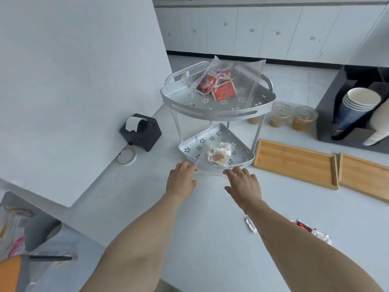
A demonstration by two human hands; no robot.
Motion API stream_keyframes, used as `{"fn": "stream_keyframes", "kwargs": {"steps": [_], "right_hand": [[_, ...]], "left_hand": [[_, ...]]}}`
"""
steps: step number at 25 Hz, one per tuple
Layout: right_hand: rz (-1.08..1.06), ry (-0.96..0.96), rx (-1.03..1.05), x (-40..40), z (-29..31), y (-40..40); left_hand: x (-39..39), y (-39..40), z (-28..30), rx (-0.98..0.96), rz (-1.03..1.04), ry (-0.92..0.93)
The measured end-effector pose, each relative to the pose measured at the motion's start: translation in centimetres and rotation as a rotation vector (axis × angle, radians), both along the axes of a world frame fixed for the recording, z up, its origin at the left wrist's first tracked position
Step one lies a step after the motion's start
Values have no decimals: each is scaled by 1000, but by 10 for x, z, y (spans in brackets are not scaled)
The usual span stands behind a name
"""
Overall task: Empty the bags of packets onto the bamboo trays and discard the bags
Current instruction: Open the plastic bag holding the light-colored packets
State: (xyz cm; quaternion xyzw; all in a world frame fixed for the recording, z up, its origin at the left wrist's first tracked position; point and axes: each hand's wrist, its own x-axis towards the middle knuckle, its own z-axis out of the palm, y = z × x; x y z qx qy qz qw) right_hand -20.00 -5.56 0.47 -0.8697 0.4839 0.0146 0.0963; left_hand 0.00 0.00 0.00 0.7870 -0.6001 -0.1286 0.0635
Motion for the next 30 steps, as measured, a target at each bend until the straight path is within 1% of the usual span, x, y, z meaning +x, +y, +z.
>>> {"fn": "stream_keyframes", "kwargs": {"steps": [3, 6, 12, 14, 16, 19, 21, 26, 28, 30], "right_hand": [[-24, 19, 0, 7, -5, -8], [-38, 42, 11, 13, -11, -15], [-104, -32, -34, 29, -6, -23], [-159, -102, -56, 27, 1, -24], [-221, -224, -77, 24, 13, -26], [-279, -368, -153, 18, 33, -24], [-314, -445, -205, 11, 46, -20], [-322, -512, -322, -21, 75, 4], [-342, -556, -311, -39, 84, 18], [-392, -612, -246, -58, 92, 36]], "left_hand": [[6, -16, -6, -21, -53, -51], [10, -27, -14, -23, -81, -6], [21, -37, -14, -159, -138, 19], [24, -38, -7, -217, -159, 41], [23, -39, 3, -297, -158, 59], [15, -36, 23, -412, -194, 60], [9, -35, 37, -482, -204, 96], [-9, -21, 64, -623, -291, 179], [-19, -14, 69, -653, -318, 196], [-33, -8, 71, -627, -363, 266]]}}
